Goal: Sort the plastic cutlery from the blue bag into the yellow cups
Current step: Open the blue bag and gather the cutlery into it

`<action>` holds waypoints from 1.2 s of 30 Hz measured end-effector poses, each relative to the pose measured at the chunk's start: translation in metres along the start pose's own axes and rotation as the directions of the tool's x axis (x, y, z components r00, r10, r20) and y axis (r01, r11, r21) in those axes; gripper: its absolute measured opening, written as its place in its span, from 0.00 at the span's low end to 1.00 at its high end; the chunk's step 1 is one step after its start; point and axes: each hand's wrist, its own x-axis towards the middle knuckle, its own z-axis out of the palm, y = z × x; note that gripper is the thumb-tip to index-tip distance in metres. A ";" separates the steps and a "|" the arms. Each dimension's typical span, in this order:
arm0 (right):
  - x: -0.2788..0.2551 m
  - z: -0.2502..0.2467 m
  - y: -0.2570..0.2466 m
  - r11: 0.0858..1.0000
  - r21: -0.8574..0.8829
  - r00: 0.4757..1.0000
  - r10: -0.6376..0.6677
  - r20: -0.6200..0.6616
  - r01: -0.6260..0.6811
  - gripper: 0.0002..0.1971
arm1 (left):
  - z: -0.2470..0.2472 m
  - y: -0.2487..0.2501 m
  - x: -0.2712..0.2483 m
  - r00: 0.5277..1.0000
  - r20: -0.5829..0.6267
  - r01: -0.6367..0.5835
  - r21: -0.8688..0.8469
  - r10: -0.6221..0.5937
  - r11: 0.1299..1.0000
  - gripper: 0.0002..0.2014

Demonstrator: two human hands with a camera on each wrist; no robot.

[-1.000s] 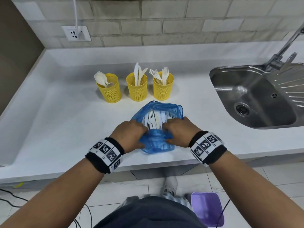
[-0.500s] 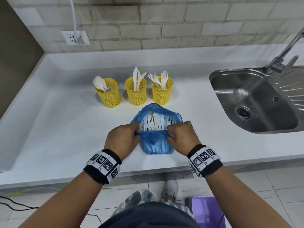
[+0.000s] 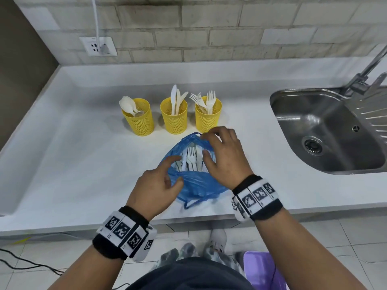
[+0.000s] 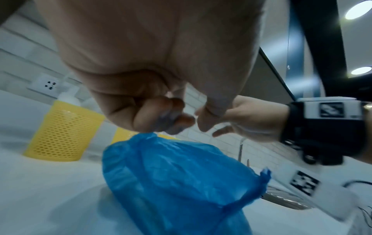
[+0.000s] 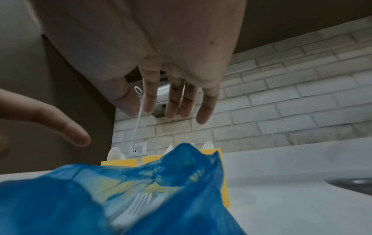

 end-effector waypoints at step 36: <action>0.008 0.026 0.069 -0.236 0.730 0.415 0.694 0.589 -0.641 0.10 | 0.002 -0.026 0.063 0.716 0.360 0.490 -0.869 -0.599 0.063 0.11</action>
